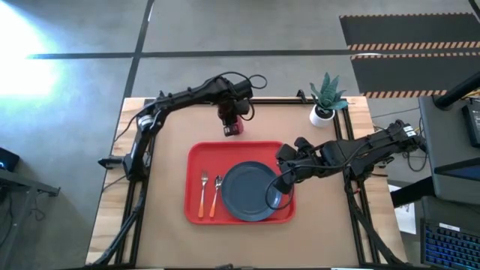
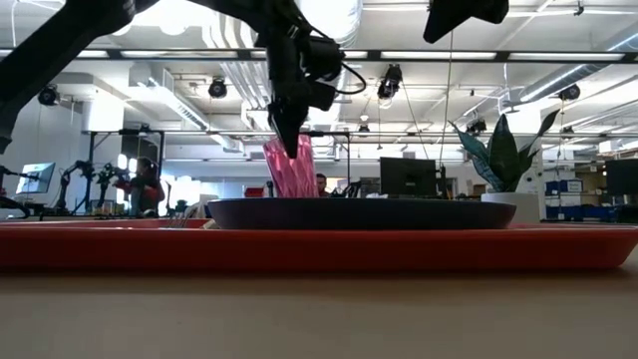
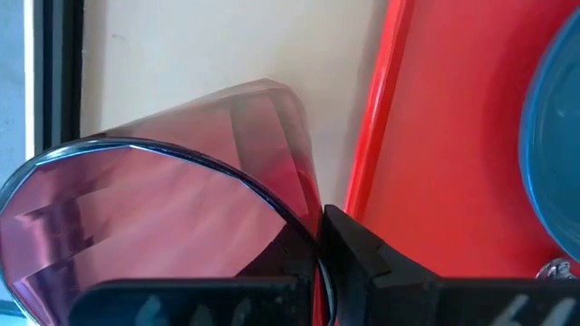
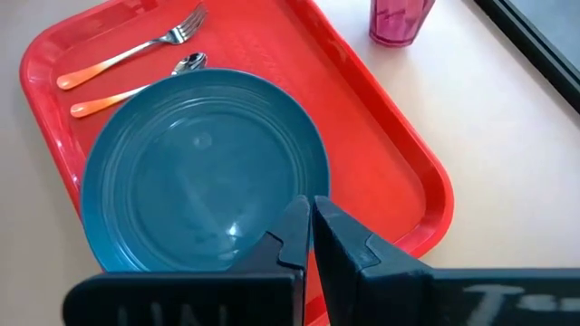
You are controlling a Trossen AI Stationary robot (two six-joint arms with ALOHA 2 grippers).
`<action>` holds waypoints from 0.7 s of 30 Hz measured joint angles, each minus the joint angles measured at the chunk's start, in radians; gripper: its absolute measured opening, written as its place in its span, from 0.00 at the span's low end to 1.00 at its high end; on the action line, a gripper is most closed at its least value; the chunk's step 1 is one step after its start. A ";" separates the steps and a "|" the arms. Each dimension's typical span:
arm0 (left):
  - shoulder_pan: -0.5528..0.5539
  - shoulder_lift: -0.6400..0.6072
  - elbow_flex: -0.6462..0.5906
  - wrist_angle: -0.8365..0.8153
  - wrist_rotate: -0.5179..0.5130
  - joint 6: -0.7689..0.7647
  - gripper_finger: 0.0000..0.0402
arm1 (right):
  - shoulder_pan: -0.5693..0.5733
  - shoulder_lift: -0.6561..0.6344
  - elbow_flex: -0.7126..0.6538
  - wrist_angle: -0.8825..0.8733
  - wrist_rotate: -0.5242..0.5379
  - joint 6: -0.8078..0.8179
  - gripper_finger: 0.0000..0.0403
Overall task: Pick and place plate/cup/fork/spoon on tray
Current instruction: Put the red glass on the orange serving tray to the top right of the blue plate
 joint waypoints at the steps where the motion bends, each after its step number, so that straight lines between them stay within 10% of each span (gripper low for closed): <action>1: -0.004 0.000 -0.001 0.000 -0.001 0.000 0.00 | 0.000 0.000 0.000 0.000 0.000 0.000 0.02; 21: -0.054 -0.002 -0.021 0.068 0.029 -0.009 0.01 | 0.000 0.000 0.000 0.002 0.000 -0.016 0.02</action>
